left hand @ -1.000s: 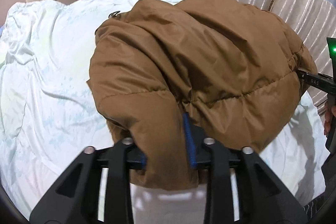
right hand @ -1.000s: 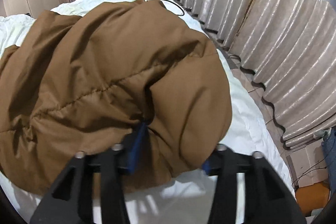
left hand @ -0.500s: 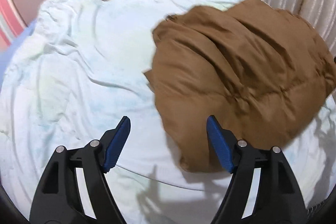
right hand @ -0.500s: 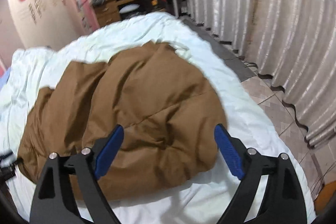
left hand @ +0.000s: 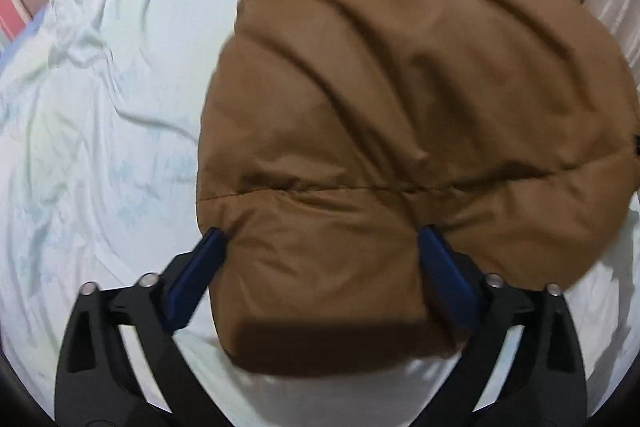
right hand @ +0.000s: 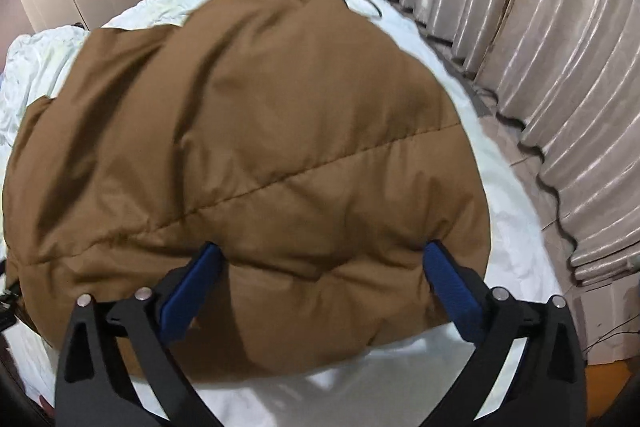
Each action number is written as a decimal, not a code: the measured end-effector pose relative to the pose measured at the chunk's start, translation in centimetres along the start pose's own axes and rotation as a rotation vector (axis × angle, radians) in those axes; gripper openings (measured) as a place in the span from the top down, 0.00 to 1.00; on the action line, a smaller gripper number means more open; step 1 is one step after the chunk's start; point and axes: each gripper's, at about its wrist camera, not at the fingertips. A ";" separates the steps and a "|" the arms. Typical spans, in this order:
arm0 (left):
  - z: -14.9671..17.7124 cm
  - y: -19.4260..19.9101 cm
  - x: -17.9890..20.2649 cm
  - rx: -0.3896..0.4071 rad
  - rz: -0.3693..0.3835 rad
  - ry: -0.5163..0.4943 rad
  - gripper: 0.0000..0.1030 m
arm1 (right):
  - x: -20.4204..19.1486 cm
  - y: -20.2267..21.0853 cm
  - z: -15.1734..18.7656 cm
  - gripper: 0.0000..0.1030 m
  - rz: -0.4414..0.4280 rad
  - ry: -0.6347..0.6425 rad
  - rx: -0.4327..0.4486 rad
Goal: Fold large clothes
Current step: 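Release the fabric and press the bundle flat with both grippers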
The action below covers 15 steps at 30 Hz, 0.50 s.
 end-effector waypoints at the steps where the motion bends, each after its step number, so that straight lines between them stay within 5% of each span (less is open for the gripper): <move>1: 0.0 -0.6 -0.5 -0.008 0.028 0.026 0.03 | 0.4 -0.6 -0.1 0.01 -0.021 -0.015 -0.007; 7: -0.4 -2.3 -3.4 -0.035 0.127 0.091 0.03 | 2.1 -3.8 -0.8 0.01 -0.113 -0.068 -0.042; 15: -0.1 -2.0 -4.3 0.013 0.134 0.093 0.03 | 1.3 -3.9 0.5 0.01 -0.066 -0.121 0.049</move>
Point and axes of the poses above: each gripper's, at about its wrist camera, not at the fingertips, and y roughly against the way its jaws point, x to its right, z to its underside, and after that the axes turned 5 degrees about -y, right-handed
